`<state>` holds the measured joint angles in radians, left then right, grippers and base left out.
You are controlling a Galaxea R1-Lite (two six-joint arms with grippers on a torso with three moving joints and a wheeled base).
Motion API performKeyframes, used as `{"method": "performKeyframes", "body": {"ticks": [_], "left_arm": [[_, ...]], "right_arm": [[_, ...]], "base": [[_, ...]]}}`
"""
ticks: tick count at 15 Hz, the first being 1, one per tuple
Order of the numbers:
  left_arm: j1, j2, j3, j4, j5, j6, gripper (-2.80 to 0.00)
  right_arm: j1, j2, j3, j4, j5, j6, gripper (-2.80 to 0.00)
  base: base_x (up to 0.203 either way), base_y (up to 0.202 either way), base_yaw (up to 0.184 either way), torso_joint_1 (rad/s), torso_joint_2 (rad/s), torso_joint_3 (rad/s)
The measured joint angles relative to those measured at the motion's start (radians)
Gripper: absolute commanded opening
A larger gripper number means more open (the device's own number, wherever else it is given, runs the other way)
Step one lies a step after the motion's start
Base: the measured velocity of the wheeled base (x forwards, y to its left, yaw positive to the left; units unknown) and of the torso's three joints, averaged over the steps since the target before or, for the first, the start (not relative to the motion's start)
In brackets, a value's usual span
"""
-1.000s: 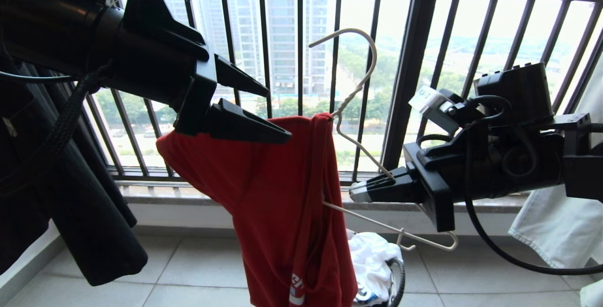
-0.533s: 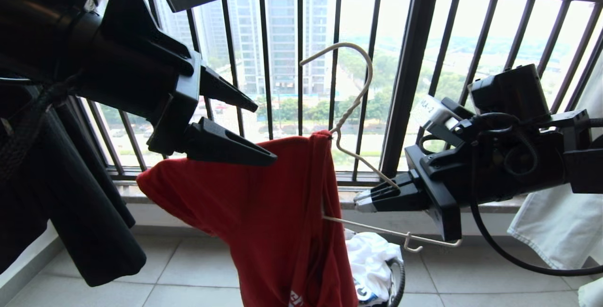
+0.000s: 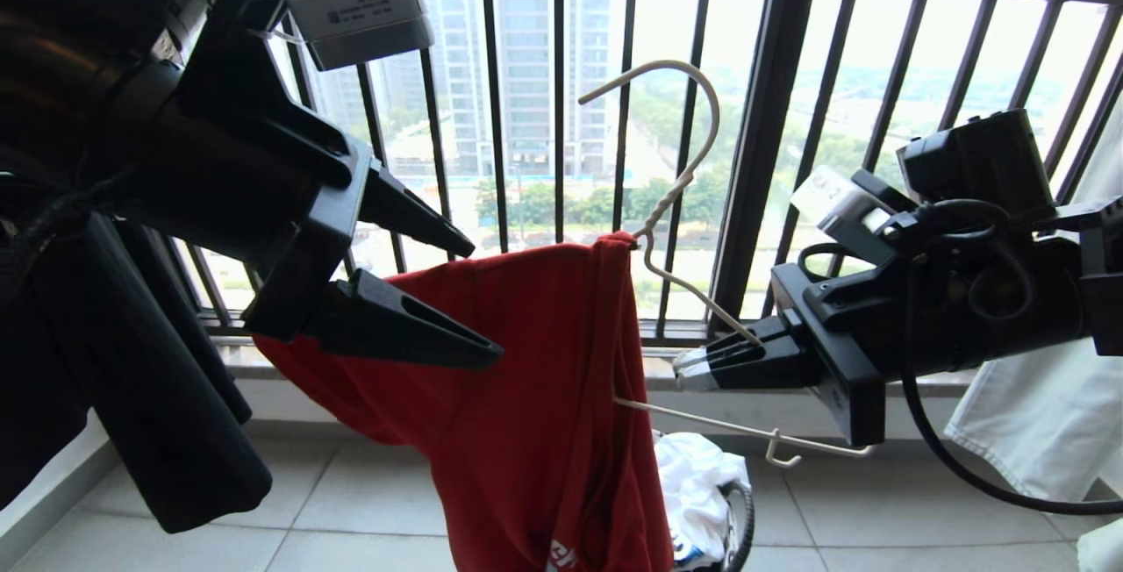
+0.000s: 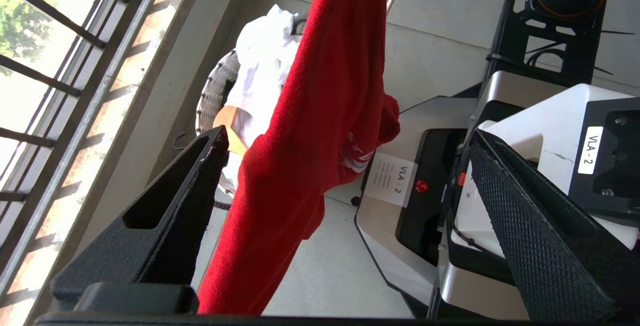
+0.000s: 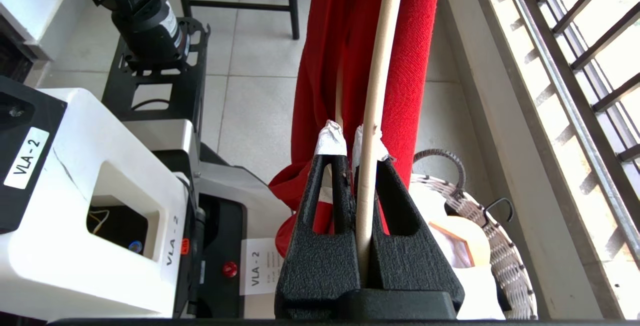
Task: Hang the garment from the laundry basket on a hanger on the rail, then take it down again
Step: Hang the clothes on the clothes rack
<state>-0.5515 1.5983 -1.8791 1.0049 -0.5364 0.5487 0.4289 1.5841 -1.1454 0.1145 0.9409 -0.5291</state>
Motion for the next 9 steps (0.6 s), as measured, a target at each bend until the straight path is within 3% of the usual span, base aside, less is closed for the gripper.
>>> {"method": "performKeyframes", "body": {"ticks": [9], "left_arm": [[-0.030, 0.051, -0.054, -0.016, -0.064, 0.003, 0.00]], "right_arm": [[-0.028, -0.044, 0.016, -0.003, 0.047, -0.001, -2.80]], "base": [[0.000, 0.000, 0.000, 0.000, 0.00, 0.000]]}}
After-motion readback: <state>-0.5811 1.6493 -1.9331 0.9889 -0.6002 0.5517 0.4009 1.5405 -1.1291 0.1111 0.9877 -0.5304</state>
